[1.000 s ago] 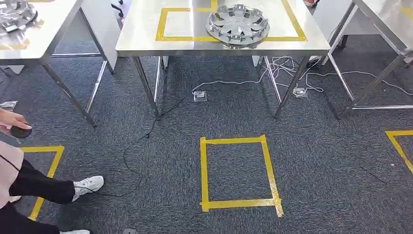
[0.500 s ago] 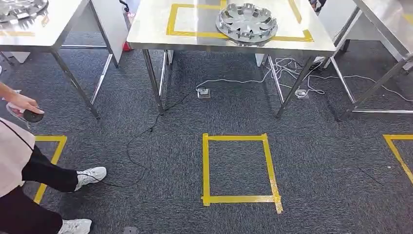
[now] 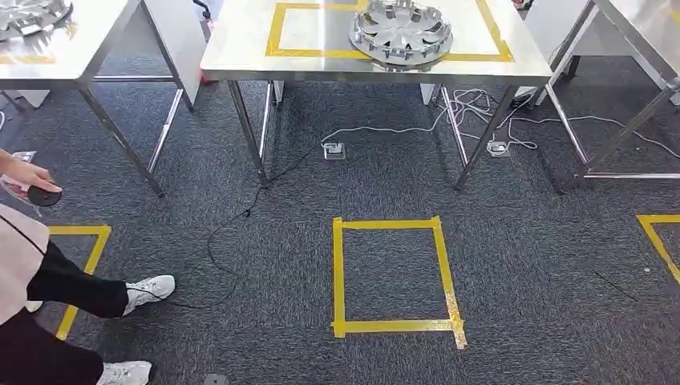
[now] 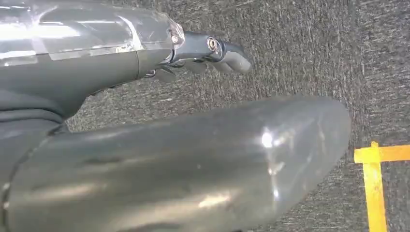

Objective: Take the parts from the cabinet and place them on the table.

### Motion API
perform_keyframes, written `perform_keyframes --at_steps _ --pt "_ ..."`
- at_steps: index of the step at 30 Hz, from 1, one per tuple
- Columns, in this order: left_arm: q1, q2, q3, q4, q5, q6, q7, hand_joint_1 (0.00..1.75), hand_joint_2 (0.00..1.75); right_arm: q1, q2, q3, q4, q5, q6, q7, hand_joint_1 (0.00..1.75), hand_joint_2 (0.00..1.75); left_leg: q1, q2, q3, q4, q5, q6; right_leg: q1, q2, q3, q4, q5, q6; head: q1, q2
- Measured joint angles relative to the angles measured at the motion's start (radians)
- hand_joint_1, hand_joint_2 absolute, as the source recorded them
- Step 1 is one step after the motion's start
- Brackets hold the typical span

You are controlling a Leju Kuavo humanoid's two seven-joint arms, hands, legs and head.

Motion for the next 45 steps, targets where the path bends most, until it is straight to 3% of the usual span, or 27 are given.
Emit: perform_keyframes --at_steps 6,8,9,12,13,14,15,16,17,18,19,23,24,25,26,28,30,32,33,34,38,39,40,41,43,44,45 --pt "0.000 0.001 0.000 0.000 0.000 0.001 0.000 0.00 0.00 0.000 0.002 -0.005 0.000 0.001 -0.001 0.000 0.00 0.00 -0.008 0.000 -0.001 0.004 -0.002 0.005 -0.006 0.000 0.004 -0.010 0.007 0.008 -0.002 0.000" --pt "-0.001 0.001 0.000 0.000 0.000 0.001 0.000 0.00 0.00 -0.001 0.002 -0.005 0.000 0.001 -0.001 0.000 0.00 0.00 0.004 0.002 0.006 -0.014 0.008 0.017 -0.006 0.000 0.004 -0.007 -0.002 0.013 -0.002 0.000" --pt "-0.001 0.001 0.000 0.000 0.000 0.001 0.000 0.00 0.00 -0.001 0.002 -0.005 0.000 0.001 -0.001 0.000 0.00 0.00 0.004 0.005 0.009 -0.017 0.009 0.019 -0.003 0.000 -0.007 0.022 -0.020 0.014 0.002 0.000" --pt "-0.001 0.000 0.000 0.000 0.000 0.001 0.000 0.00 0.00 0.000 0.001 -0.006 0.000 0.001 -0.002 0.000 0.00 0.00 0.001 0.015 0.011 -0.016 0.007 0.024 -0.002 0.000 -0.127 0.261 -0.122 0.017 0.018 0.000" --pt "0.000 0.000 0.000 0.000 0.000 0.001 0.000 0.00 0.00 0.002 0.001 -0.006 0.000 0.001 -0.002 0.000 0.00 0.00 -0.001 0.019 0.012 -0.016 0.006 0.025 -0.002 0.000 -0.156 0.309 -0.127 0.016 0.020 0.000" --pt "0.000 -0.001 0.000 0.000 0.000 0.001 0.000 0.00 0.00 0.004 0.002 -0.006 0.000 0.001 -0.002 0.000 0.00 0.00 -0.002 0.021 0.015 -0.016 0.003 0.024 -0.002 0.000 -0.158 0.306 -0.108 0.014 0.021 0.000" --pt "0.000 -0.001 0.000 0.000 0.000 0.001 0.000 0.00 0.00 0.005 0.001 -0.006 0.001 0.001 -0.002 0.000 0.00 0.00 -0.003 0.027 0.021 -0.016 -0.002 0.023 -0.001 -0.001 -0.141 0.259 -0.061 0.009 0.023 0.000" --pt "0.000 -0.001 0.000 0.000 0.000 0.001 0.000 0.00 0.00 0.005 0.001 -0.006 0.001 0.001 -0.002 0.000 0.00 0.00 -0.004 0.035 0.029 -0.016 -0.006 0.021 0.001 -0.007 -0.111 0.183 -0.009 0.002 0.028 0.000" --pt "0.000 -0.001 0.000 0.000 0.000 0.001 0.000 0.00 0.00 0.003 0.000 -0.006 0.001 0.001 -0.002 0.000 0.00 0.00 -0.006 0.045 0.039 -0.016 -0.013 0.017 0.007 -0.029 -0.070 0.086 0.046 -0.009 0.033 0.000" --pt "0.001 -0.002 0.000 0.000 0.000 0.001 0.000 0.00 0.00 0.000 -0.002 -0.006 0.001 0.001 -0.002 0.000 0.00 0.00 -0.008 0.057 0.044 -0.019 -0.018 0.013 0.020 -0.075 -0.046 0.045 0.040 -0.023 0.037 0.000" --pt "0.001 -0.002 0.000 0.000 0.000 0.001 0.000 0.00 0.00 -0.006 -0.002 -0.006 0.001 0.001 -0.002 0.000 0.00 0.00 -0.013 0.068 0.045 -0.015 -0.024 0.005 0.027 -0.076 -0.042 0.023 0.039 -0.030 0.037 0.000" --pt "-0.003 -0.003 -0.001 -0.001 0.002 0.001 0.001 0.00 0.00 -0.001 -0.002 -0.006 0.001 0.001 -0.002 0.000 0.00 0.00 -0.015 0.125 0.061 -0.027 -0.031 -0.015 0.024 -0.026 -0.042 0.003 0.036 -0.052 0.032 0.000" --pt "-0.004 -0.002 -0.001 -0.001 0.002 0.002 0.000 0.00 0.00 0.004 -0.002 -0.007 0.001 0.001 -0.002 0.000 0.00 0.00 -0.010 0.092 0.062 -0.020 -0.049 -0.020 0.015 -0.019 -0.030 -0.009 0.041 -0.056 0.037 0.000" --pt "-0.007 -0.002 -0.001 -0.001 0.002 0.002 0.000 0.00 0.00 0.004 -0.003 -0.008 0.000 0.001 -0.002 0.000 0.00 0.00 -0.008 0.026 0.035 0.040 -0.085 -0.025 0.013 -0.010 -0.028 -0.014 0.044 -0.060 0.024 0.000" --pt "-0.008 -0.002 -0.001 -0.001 0.002 0.003 0.000 0.00 0.00 0.000 -0.004 -0.009 0.000 0.001 -0.002 0.000 0.00 0.00 -0.005 0.003 -0.009 0.124 -0.122 -0.029 0.013 0.001 -0.030 -0.014 0.044 -0.060 0.017 0.000" --pt "-0.002 -0.002 -0.001 0.000 0.002 0.003 0.001 0.00 0.00 -0.001 -0.003 -0.010 0.000 0.001 -0.002 0.000 0.00 0.00 0.001 -0.004 -0.098 0.282 -0.171 -0.035 0.013 0.026 -0.030 -0.012 0.042 -0.061 0.002 0.000" --pt "0.001 -0.001 -0.001 0.000 0.002 0.003 0.002 0.00 0.00 0.000 -0.002 -0.010 0.000 0.001 -0.002 0.000 0.00 0.00 0.007 -0.004 -0.115 0.269 -0.121 -0.040 0.011 0.053 -0.029 -0.007 0.039 -0.056 -0.003 0.000" --pt "0.000 -0.001 -0.002 0.000 0.002 0.002 0.001 0.00 0.00 0.001 -0.002 -0.010 0.000 0.001 0.000 0.000 0.00 0.00 0.017 -0.031 -0.053 0.106 -0.004 -0.046 0.002 0.082 -0.028 0.008 0.030 -0.042 -0.004 0.000" --pt "0.000 -0.001 -0.002 0.000 0.002 0.002 0.001 0.00 0.00 0.002 -0.002 -0.010 0.000 0.002 0.004 0.000 0.00 0.00 0.028 -0.096 -0.024 0.036 0.017 -0.053 0.000 0.093 -0.033 0.016 0.023 -0.033 -0.007 0.000" --pt "0.000 -0.003 -0.002 0.000 0.001 0.002 0.001 0.00 0.00 -0.003 -0.004 -0.011 0.000 0.002 0.006 0.000 0.00 0.00 0.031 -0.138 -0.020 0.020 0.000 -0.052 0.003 0.106 -0.041 0.027 0.019 -0.024 -0.018 0.000" --pt "0.005 -0.003 -0.002 0.000 -0.002 0.003 0.003 0.00 0.00 0.000 -0.005 -0.012 0.000 0.006 0.010 0.003 0.00 0.00 0.026 -0.073 -0.018 0.022 0.002 -0.018 -0.010 0.173 -0.059 0.016 0.034 0.001 -0.010 0.000" --pt "0.001 -0.002 -0.002 0.000 -0.003 0.003 0.003 0.00 0.00 0.002 -0.005 -0.012 0.000 0.009 0.010 0.005 0.00 0.00 0.025 -0.055 -0.016 0.022 0.003 -0.013 -0.004 0.120 -0.062 0.032 0.023 0.001 -0.006 0.000" --pt "0.001 -0.003 -0.002 -0.001 -0.003 0.003 0.003 0.00 0.00 0.001 -0.005 -0.012 0.001 0.012 0.010 0.007 0.00 0.00 0.021 -0.038 -0.016 0.022 0.001 -0.007 0.001 0.056 -0.084 0.077 -0.005 0.002 0.010 0.000" --pt "0.003 -0.004 -0.002 0.000 -0.003 0.003 0.003 0.00 0.00 -0.004 -0.005 -0.012 0.001 0.013 0.010 0.007 0.00 0.00 0.015 -0.014 -0.015 0.022 -0.001 -0.001 0.001 0.023 -0.124 0.157 -0.046 0.004 0.023 0.000" --pt "0.007 -0.003 -0.002 0.000 -0.003 0.003 0.005 0.00 0.00 -0.007 -0.004 -0.012 0.001 0.014 0.011 0.007 0.00 0.00 0.004 0.029 -0.014 0.022 -0.005 0.004 0.003 0.003 -0.198 0.313 -0.115 0.003 0.029 0.000" --pt "0.007 -0.002 -0.002 0.001 -0.003 0.003 0.005 0.00 0.00 -0.005 -0.003 -0.012 0.001 0.014 0.012 0.007 0.00 0.00 -0.001 0.046 -0.014 0.022 -0.007 0.007 0.003 0.001 -0.213 0.353 -0.123 0.001 0.031 0.000" --pt "0.007 -0.001 -0.002 0.002 -0.003 0.003 0.006 0.00 0.00 0.000 -0.003 -0.013 0.001 0.014 0.012 0.007 0.00 0.00 -0.006 0.059 -0.013 0.022 -0.009 0.010 0.006 0.000 -0.204 0.346 -0.107 -0.005 0.034 0.000"
